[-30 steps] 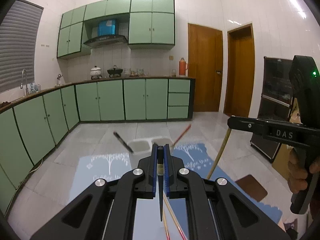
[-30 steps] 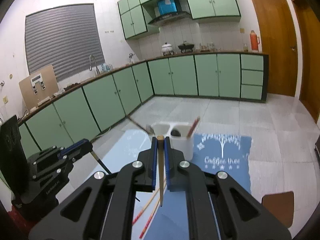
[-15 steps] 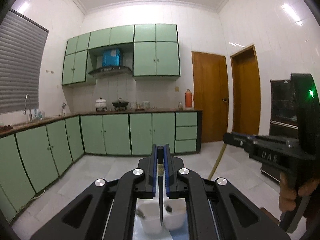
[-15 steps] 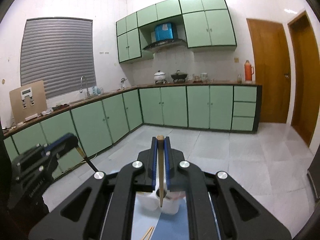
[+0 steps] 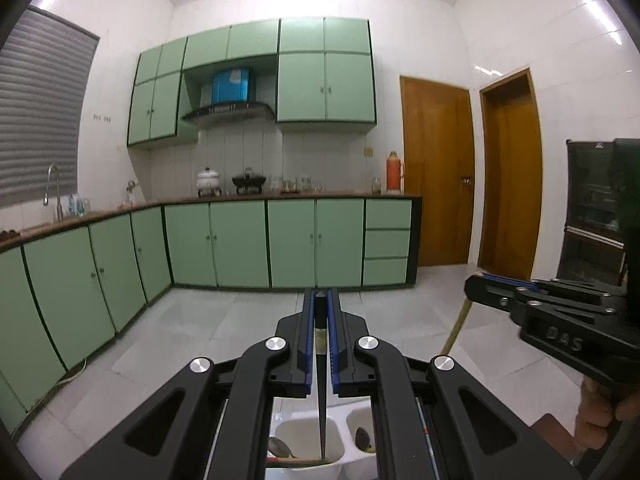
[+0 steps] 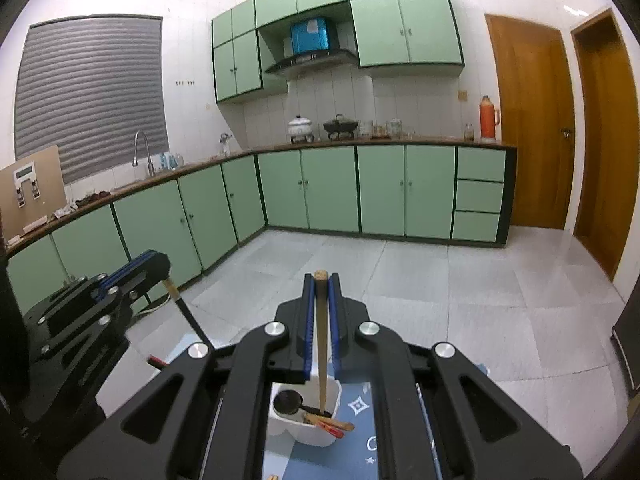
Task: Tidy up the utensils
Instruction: 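Drop both chopsticks into the holder and open both tools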
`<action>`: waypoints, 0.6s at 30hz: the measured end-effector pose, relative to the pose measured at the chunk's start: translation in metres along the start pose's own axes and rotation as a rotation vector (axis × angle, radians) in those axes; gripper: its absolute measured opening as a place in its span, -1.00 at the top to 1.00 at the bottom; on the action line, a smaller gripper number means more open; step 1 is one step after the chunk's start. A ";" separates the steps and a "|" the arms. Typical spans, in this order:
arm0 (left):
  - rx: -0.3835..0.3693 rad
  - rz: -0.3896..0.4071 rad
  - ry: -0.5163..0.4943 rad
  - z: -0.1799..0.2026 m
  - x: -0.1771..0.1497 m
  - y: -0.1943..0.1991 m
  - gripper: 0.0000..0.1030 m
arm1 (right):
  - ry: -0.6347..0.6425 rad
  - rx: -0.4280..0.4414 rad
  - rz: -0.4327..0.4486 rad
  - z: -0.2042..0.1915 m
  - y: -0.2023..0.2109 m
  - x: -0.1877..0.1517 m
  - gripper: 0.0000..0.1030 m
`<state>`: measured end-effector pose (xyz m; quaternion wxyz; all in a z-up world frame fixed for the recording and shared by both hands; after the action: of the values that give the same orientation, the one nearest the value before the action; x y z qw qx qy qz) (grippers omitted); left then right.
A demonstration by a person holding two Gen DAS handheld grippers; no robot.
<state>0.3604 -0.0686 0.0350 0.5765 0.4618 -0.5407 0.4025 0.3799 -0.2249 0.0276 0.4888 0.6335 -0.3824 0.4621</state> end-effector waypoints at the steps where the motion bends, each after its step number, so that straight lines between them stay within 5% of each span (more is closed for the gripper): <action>1: -0.002 -0.017 0.001 -0.002 -0.004 -0.005 0.88 | 0.001 0.002 -0.008 -0.002 -0.003 -0.003 0.88; 11: 0.004 -0.157 0.008 -0.010 -0.042 -0.026 0.85 | -0.023 0.030 -0.106 -0.008 -0.017 -0.028 0.80; 15: 0.012 -0.148 0.033 -0.016 -0.036 -0.011 0.61 | -0.038 0.015 -0.071 -0.005 -0.001 -0.022 0.75; 18: 0.026 -0.124 0.038 -0.019 -0.025 0.005 0.28 | -0.055 -0.001 -0.030 -0.001 0.019 -0.016 0.43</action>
<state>0.3577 -0.0482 0.0106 0.6046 0.4940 -0.4948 0.3816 0.3571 -0.2278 0.0170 0.4853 0.6513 -0.3866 0.4369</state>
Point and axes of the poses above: each gripper's, at about its wrist camera, not at the fingertips, and y roughly against the way its jaws point, z to its right, x to its top, the point moved 3 cm from there along -y, roughly the way its jaws point, and after that the axes turned 8 degrees about z, right-handed, at the moved point
